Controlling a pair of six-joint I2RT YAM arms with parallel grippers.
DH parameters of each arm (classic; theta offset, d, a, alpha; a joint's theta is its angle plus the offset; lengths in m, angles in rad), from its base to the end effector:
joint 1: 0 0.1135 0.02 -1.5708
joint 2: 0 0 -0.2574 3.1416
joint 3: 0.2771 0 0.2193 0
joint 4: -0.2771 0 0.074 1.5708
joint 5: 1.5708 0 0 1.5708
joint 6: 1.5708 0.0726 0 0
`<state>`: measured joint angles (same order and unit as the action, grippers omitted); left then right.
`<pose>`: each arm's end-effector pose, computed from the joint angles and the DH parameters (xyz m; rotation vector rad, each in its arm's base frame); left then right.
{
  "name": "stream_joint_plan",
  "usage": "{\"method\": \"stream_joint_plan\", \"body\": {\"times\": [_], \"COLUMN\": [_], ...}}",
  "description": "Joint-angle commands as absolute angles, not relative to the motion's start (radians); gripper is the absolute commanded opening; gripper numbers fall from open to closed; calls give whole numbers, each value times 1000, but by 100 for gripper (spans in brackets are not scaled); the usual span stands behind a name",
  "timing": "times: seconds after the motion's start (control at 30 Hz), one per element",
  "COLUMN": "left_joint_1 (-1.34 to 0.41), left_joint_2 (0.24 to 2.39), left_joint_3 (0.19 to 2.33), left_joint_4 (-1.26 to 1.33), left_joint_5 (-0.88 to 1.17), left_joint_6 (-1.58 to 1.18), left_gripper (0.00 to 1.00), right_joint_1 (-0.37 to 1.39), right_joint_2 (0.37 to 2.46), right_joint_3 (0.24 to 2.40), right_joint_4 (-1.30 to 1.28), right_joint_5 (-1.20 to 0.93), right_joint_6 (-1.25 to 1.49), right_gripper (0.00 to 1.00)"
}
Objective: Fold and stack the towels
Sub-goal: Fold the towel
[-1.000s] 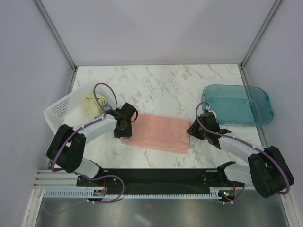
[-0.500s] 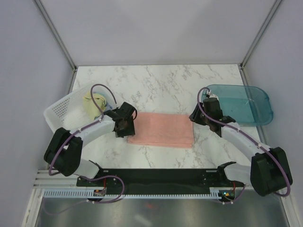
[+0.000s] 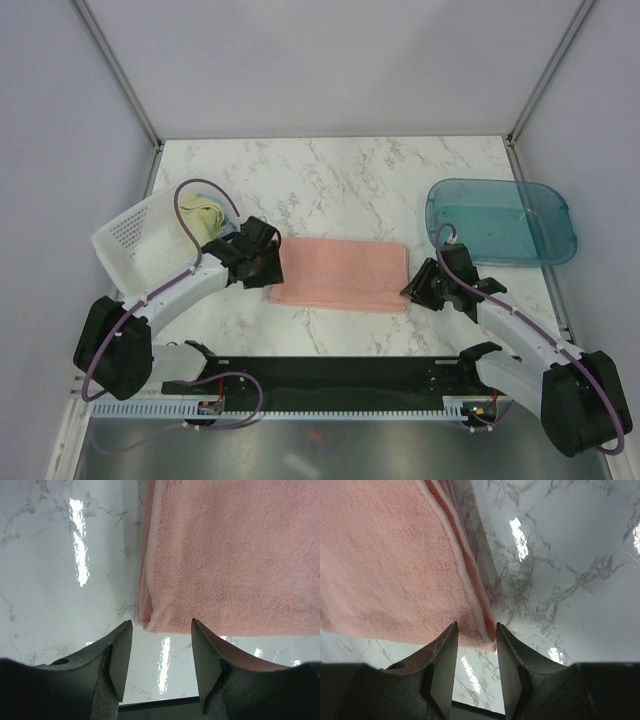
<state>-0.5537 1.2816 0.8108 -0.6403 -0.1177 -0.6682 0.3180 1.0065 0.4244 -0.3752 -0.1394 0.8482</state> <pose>0.1972 -0.1119 0.1871 -0.1909 2.6830 -0.2312 0.1636 0.0645 0.1458 0.6347 2.5605 0.6137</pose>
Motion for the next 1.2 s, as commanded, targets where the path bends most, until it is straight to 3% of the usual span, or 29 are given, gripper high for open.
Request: {"method": "stream_joint_plan", "body": {"times": [0.0, 0.3, 0.5, 1.07, 1.1, 1.17], "left_joint_1": [-549, -549, -549, -549, -549, -549], "left_joint_2": [1270, 1310, 1305, 1312, 1312, 1313], "left_joint_3": [756, 713, 706, 695, 699, 712], "left_joint_4": [-548, -463, -469, -503, -526, -534], "left_joint_5": [-52, -40, -66, -77, -90, -98], "left_joint_6": [-724, -749, -755, -765, -772, -772], "left_gripper": [57, 54, 46, 38, 3, 2], "right_joint_1": [319, 319, 318, 319, 318, 319], "right_joint_2": [962, 971, 965, 940, 942, 942], "right_joint_3": [403, 370, 364, 342, 345, 353], "right_joint_4": [-371, -337, -336, -325, -322, -318], "right_joint_5": [-146, -152, -108, -75, -75, -77], "right_joint_6": [939, 980, 970, 943, 940, 930], "right_gripper": [45, 45, 44, 4, 0, 0]}}
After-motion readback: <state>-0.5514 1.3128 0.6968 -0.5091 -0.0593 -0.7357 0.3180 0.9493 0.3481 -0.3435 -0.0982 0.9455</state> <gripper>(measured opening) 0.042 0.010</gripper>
